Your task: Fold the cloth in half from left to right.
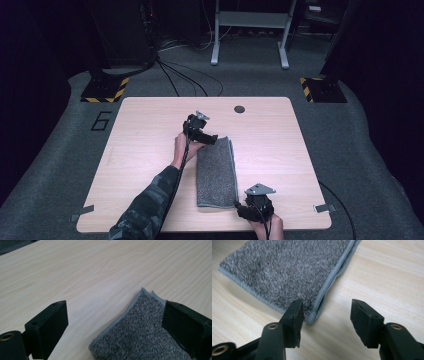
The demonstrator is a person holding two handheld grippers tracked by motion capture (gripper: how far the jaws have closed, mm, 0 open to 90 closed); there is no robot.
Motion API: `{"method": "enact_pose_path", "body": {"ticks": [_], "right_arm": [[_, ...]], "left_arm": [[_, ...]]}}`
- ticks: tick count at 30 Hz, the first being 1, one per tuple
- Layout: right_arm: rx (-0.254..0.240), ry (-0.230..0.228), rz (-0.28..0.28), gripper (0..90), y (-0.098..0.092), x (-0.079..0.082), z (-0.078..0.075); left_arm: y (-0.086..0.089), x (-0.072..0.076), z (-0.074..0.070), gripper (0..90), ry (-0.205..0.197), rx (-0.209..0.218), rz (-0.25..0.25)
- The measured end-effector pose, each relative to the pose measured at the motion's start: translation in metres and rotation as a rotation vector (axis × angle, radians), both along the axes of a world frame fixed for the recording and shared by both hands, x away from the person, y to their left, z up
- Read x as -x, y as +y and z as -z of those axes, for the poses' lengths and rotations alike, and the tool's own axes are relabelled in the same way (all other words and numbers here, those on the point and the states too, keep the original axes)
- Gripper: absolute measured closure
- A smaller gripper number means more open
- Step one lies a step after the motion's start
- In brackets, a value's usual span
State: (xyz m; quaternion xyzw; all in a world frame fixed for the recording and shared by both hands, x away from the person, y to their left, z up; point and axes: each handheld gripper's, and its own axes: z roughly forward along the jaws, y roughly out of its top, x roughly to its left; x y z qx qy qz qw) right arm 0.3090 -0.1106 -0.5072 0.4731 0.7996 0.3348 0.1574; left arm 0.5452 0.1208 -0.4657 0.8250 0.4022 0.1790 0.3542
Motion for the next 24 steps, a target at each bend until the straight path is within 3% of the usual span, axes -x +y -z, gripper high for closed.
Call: {"method": "enact_pose_path", "body": {"ticks": [4, 7, 11, 15, 20, 24], "right_arm": [[-0.017, -0.022, -0.007, 39.1, -0.002, -0.01, -0.004], [-0.027, -0.033, -0.021, 36.1, 0.003, -0.019, -0.007], [-0.009, -0.021, -0.046, 34.2, 0.016, -0.034, -0.003], [0.025, -0.002, -0.039, 34.1, 0.024, -0.041, 0.004], [0.033, -0.009, -0.048, 32.1, 0.024, -0.041, 0.01], [0.039, -0.015, -0.049, 29.9, 0.026, -0.041, 0.011]], "left_arm": [[0.018, 0.011, 0.008, 8.4, 0.002, -0.022, -0.029], [0.032, 0.008, 0.022, 10.0, 0.033, -0.049, -0.068], [0.037, 0.001, 0.035, 11.2, 0.046, -0.103, -0.11], [0.036, -0.004, 0.045, 12.0, 0.043, -0.162, -0.113], [0.038, -0.008, 0.046, 10.2, 0.038, -0.141, -0.122], [0.043, -0.001, 0.04, 10.5, 0.048, -0.096, -0.116]]}}
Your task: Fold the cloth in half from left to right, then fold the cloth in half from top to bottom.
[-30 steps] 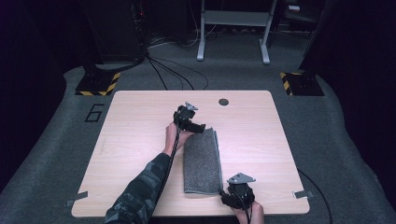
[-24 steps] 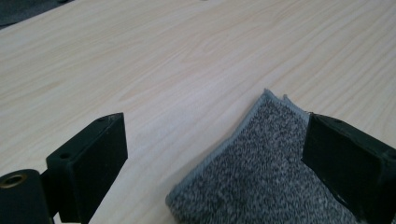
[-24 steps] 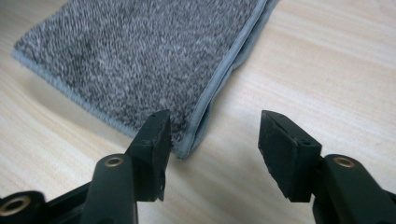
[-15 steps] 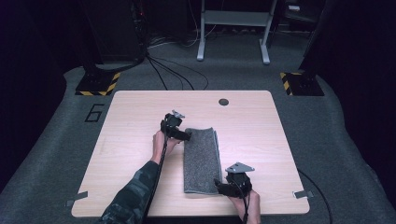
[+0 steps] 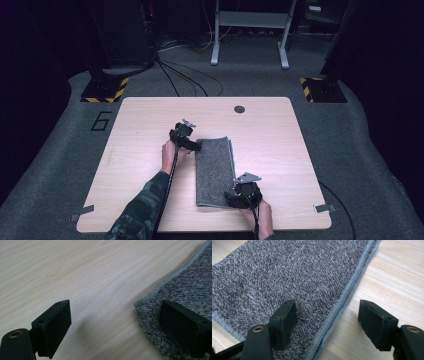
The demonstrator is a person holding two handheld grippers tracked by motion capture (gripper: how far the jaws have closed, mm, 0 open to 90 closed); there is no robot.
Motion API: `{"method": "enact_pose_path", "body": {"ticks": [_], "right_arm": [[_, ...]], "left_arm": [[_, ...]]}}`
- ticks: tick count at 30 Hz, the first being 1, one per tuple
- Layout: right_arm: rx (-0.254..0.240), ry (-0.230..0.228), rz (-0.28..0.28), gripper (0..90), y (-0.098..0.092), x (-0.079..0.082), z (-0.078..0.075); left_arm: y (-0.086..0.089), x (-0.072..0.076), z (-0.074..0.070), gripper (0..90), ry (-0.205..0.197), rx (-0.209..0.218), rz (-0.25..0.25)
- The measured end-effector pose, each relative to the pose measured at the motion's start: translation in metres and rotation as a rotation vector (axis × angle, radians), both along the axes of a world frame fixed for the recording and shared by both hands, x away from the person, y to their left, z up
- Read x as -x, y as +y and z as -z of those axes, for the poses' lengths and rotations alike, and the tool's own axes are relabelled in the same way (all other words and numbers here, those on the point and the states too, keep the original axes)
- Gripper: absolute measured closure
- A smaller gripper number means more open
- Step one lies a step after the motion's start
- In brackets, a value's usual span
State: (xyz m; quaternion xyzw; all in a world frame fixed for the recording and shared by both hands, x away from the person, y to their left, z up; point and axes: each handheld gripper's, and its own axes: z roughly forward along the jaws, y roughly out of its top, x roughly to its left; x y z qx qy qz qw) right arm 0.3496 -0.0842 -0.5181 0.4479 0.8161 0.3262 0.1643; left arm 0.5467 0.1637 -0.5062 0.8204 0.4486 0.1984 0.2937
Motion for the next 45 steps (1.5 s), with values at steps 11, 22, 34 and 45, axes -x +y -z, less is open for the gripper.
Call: {"method": "enact_pose_path", "body": {"ticks": [11, 22, 34, 45], "right_arm": [[0.014, 0.002, -0.021, 28.3, 0.006, 0.004, 0.0], [-0.047, -0.004, -0.084, 14.9, 0.002, -0.009, -0.01], [-0.043, 0.026, -0.043, 14.2, -0.007, -0.101, -0.03], [-0.071, 0.068, 0.016, 21.5, 0.0, -0.158, -0.03]], "left_arm": [[0.001, 0.031, 0.005, 10.9, 0.018, -0.02, 0.055], [0.019, 0.031, 0.004, 10.8, 0.026, 0.09, 0.048], [0.023, 0.016, -0.005, 9.9, 0.046, 0.157, 0.019], [0.021, 0.005, -0.002, 11.2, 0.081, 0.169, 0.007]]}}
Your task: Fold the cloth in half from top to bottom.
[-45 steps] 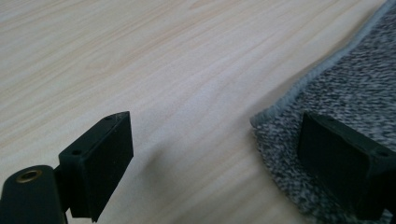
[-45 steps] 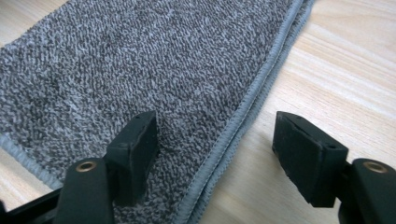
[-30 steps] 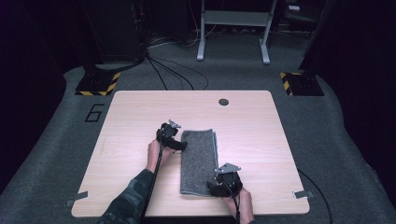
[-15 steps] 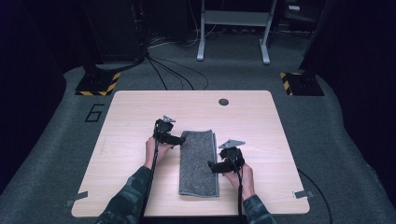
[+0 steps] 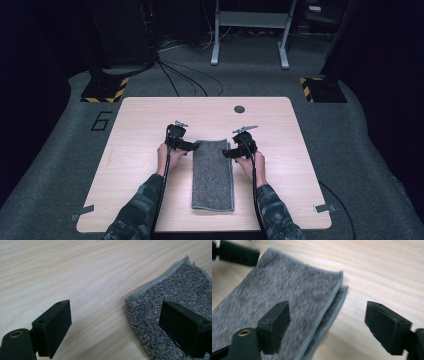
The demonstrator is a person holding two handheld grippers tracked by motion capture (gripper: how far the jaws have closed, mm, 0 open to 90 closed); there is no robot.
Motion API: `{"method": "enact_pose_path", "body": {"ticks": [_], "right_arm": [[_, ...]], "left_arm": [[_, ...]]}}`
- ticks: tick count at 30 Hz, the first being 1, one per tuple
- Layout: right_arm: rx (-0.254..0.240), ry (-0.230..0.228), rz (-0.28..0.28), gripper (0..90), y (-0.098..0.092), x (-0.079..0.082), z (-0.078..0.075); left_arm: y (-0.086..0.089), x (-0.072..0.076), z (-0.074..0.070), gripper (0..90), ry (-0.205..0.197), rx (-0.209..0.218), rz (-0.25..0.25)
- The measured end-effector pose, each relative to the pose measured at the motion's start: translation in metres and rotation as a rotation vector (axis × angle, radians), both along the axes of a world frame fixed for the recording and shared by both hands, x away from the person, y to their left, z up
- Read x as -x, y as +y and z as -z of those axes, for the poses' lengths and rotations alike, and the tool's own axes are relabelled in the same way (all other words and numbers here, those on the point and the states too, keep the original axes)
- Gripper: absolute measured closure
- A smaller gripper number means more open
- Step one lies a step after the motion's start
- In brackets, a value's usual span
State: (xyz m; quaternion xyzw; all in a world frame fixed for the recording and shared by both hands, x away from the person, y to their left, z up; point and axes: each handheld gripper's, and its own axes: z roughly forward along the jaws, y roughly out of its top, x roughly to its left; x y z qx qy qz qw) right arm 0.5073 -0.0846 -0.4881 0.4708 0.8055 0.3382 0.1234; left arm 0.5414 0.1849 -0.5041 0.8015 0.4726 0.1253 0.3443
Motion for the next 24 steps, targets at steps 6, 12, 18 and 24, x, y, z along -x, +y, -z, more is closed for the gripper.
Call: {"method": "enact_pose_path", "body": {"ticks": [6, 12, 18, 24], "right_arm": [[-0.007, 0.019, 0.039, 28.9, 0.005, -0.02, 0.004], [0.033, 0.031, 0.036, 39.5, 0.012, -0.031, 0.012], [0.049, 0.04, 0.043, 47.4, 0.016, -0.034, 0.018], [0.08, 0.021, 0.031, 52.3, 0.018, -0.031, 0.018]], "left_arm": [[-0.004, -0.002, 0.004, 15.5, -0.001, 0.004, 0.008], [-0.011, -0.003, 0.008, 22.7, 0.004, -0.001, 0.028], [-0.017, -0.002, 0.007, 32.6, -0.001, -0.026, 0.058], [-0.022, 0.001, 0.006, 41.9, -0.01, -0.054, 0.075]]}}
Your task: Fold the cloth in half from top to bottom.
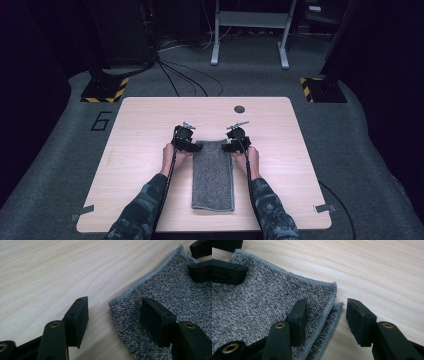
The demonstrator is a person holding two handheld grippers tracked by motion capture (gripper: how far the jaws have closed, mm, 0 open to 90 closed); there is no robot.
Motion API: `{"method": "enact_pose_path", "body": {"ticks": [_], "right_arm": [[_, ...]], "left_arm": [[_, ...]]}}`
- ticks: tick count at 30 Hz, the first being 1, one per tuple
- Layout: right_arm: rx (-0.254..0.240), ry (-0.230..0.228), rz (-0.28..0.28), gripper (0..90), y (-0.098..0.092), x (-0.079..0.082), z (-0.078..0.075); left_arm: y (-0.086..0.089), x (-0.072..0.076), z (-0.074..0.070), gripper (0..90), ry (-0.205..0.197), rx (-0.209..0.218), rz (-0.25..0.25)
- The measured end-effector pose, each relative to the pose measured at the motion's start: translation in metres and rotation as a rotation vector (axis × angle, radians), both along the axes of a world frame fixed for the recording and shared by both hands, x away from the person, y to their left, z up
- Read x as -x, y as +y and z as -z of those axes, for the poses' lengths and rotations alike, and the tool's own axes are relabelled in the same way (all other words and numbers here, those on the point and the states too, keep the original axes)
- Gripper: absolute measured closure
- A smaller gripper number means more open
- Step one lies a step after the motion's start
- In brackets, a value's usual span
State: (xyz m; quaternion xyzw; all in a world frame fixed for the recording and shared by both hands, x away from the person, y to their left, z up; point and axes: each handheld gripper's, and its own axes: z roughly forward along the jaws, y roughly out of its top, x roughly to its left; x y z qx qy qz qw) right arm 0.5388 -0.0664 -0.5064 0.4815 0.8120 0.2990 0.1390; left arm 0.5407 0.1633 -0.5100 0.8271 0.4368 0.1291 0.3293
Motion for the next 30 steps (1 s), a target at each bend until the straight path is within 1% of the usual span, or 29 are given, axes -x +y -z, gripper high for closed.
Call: {"method": "enact_pose_path", "body": {"ticks": [2, 3, 4, 5, 6, 7, 8, 11, 13, 16, 19, 21, 24, 25, 26, 27, 28, 30], "right_arm": [[0.015, -0.012, -0.008, 53.3, 0.0012, 0.0, 0.0002], [0.02, -0.009, -0.011, 54.9, 0.002, 0.0004, -0.0001], [0.021, -0.009, -0.006, 56.7, 0.0033, 0.0009, -0.0001], [0.023, -0.014, -0.019, 58.9, 0.0034, 0.0009, -0.0001], [0.023, -0.014, -0.019, 58.9, 0.0034, 0.0009, -0.0001], [0.024, -0.028, -0.032, 62.7, 0.0042, 0.0026, 0.0007], [0.021, -0.026, -0.033, 63.8, 0.0042, 0.0029, 0.0007], [0.013, -0.025, -0.043, 68.6, 0.0043, 0.0029, 0.0006], [0.007, -0.017, -0.064, 74.0, 0.0042, 0.0027, 0.0004], [-0.012, -0.016, -0.071, 78.0, 0.0039, 0.0029, 0.0011], [-0.028, -0.012, -0.07, 80.6, 0.0028, 0.0033, 0.0017], [-0.028, -0.002, -0.083, 82.2, 0.0027, 0.0024, 0.0012], [-0.015, 0.0, -0.089, 83.9, 0.0045, 0.0023, 0.0005], [-0.012, 0.004, -0.09, 84.4, 0.0047, 0.0026, 0.0002], [-0.015, 0.004, -0.084, 84.7, 0.0049, 0.0031, 0.0003], [-0.016, 0.008, -0.087, 84.9, 0.0047, 0.0036, 0.0003], [-0.018, 0.008, -0.083, 85.1, 0.0048, 0.0041, 0.0003], [-0.023, 0.006, -0.091, 85.4, 0.0037, 0.0048, 0.0006]], "left_arm": [[-0.0013, 0.001, 0.0001, 44.5, -0.005, -0.003, 0.0], [-0.0019, 0.0018, 0.0002, 47.2, -0.01, -0.003, 0.0], [-0.0022, 0.0022, 0.0005, 48.9, -0.012, 0.001, 0.003], [-0.002, 0.0025, 0.0006, 51.4, -0.015, 0.004, 0.012], [-0.002, 0.0025, 0.0006, 52.8, -0.015, 0.004, 0.012], [-0.002, 0.0035, 0.0009, 56.3, -0.017, 0.004, 0.017], [-0.0021, 0.004, 0.0014, 57.9, -0.023, 0.011, 0.023], [-0.0035, 0.0045, 0.0009, 62.7, -0.021, 0.004, 0.029], [-0.0044, 0.0049, 0.0008, 66.2, -0.019, 0.005, 0.032], [-0.0047, 0.0049, 0.0007, 69.3, -0.015, 0.009, 0.036], [-0.0049, 0.0048, 0.0008, 73.2, -0.01, 0.017, 0.036], [-0.0051, 0.0051, 0.001, 77.2, -0.005, 0.022, 0.039], [-0.0049, 0.0059, 0.0014, 82.3, 0.007, 0.037, 0.04], [-0.0046, 0.0062, 0.0019, 83.6, 0.005, 0.043, 0.036], [-0.004, 0.0063, 0.0025, 84.3, 0.009, 0.055, 0.035], [-0.0036, 0.0063, 0.0028, 84.9, 0.003, 0.057, 0.032], [-0.0029, 0.0065, 0.0029, 85.3, 0.01, 0.065, 0.034], [-0.0029, 0.0073, 0.0032, 85.8, 0.003, 0.063, 0.033]]}}
